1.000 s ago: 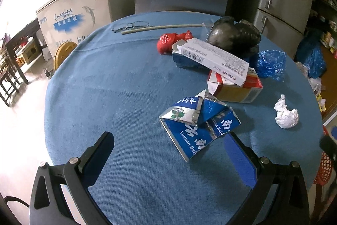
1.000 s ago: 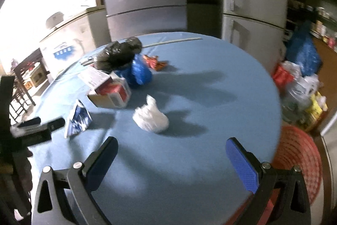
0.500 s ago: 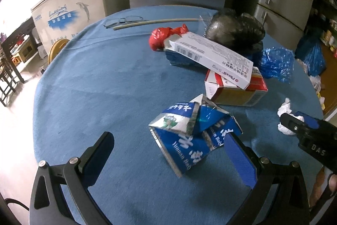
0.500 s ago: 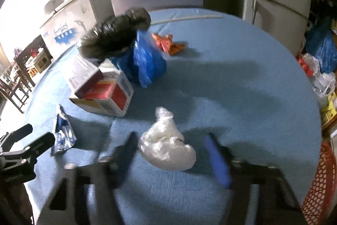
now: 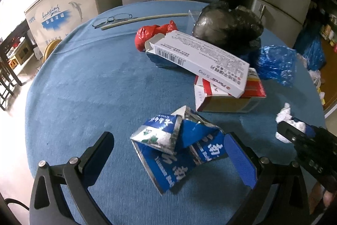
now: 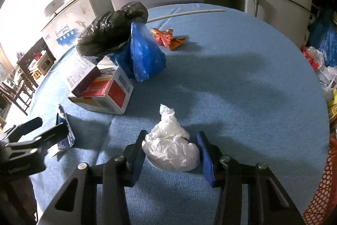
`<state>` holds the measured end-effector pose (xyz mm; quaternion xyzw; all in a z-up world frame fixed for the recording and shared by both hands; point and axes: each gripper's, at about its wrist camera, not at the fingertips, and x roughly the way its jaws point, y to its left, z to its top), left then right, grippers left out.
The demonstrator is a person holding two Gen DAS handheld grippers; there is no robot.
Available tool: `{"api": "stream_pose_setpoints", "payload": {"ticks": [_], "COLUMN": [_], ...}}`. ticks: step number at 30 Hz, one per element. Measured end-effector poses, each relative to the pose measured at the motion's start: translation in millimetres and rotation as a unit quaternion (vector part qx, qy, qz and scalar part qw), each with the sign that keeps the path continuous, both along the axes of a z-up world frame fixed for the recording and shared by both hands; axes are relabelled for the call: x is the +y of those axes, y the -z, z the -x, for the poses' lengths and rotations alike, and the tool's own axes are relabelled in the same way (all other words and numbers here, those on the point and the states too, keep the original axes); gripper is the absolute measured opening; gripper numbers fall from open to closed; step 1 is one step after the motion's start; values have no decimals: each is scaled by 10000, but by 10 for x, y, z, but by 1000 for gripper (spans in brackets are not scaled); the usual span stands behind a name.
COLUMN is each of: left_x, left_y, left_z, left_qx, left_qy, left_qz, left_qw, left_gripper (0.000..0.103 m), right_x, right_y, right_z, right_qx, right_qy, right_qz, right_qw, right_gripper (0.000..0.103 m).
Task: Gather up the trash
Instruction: 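Grasp the white tissue with the right tool while the left tool grasps the blue carton, then carry the tissue with the right tool over the red basket while the left tool holds the carton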
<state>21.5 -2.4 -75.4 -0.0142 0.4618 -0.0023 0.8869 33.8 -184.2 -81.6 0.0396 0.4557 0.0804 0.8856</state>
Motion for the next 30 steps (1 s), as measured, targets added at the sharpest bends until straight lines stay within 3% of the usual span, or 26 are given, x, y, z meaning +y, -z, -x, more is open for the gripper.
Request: {"api": "stream_pose_setpoints", "payload": {"ticks": [6,9,10,12,13,14,16,19,30], "left_x": [-101,-92,-89,-124,-145,-127,-57,74,261], "left_y": [153,194,195,144,130,119,108,105,-113], "left_z": [-171,-222,-216,-182,-184,-198,-226,-225,-45], "left_qx": [307,370,347,181,157,179,266,356,30], "left_qy": [128,166,221,405,464,527,528,497,475], "left_qz": [-239,-86,11,-18,-143,-24,207,574,854], "left_qw": [9992,9991,9992,9990,9987,9984,9980,9965,9952], "left_gripper": [103,103,95,66,46,31,17,12,12], "right_x": [10,17,17,16,13,15,13,2,-23], "right_y": [13,17,18,16,13,12,8,1,-135], "right_z": [10,12,11,11,9,6,1,1,112], "right_qx": [31,26,22,23,23,29,41,62,-76], "right_qy": [-55,-74,-73,-77,-77,-81,-89,-78,33], "right_qz": [-16,-16,-25,-43,-48,-60,-80,-145,-314], "right_qw": [10000,10000,10000,10000,10000,9999,9999,9998,9995], "right_gripper": [49,48,48,47,47,47,46,46,45]}}
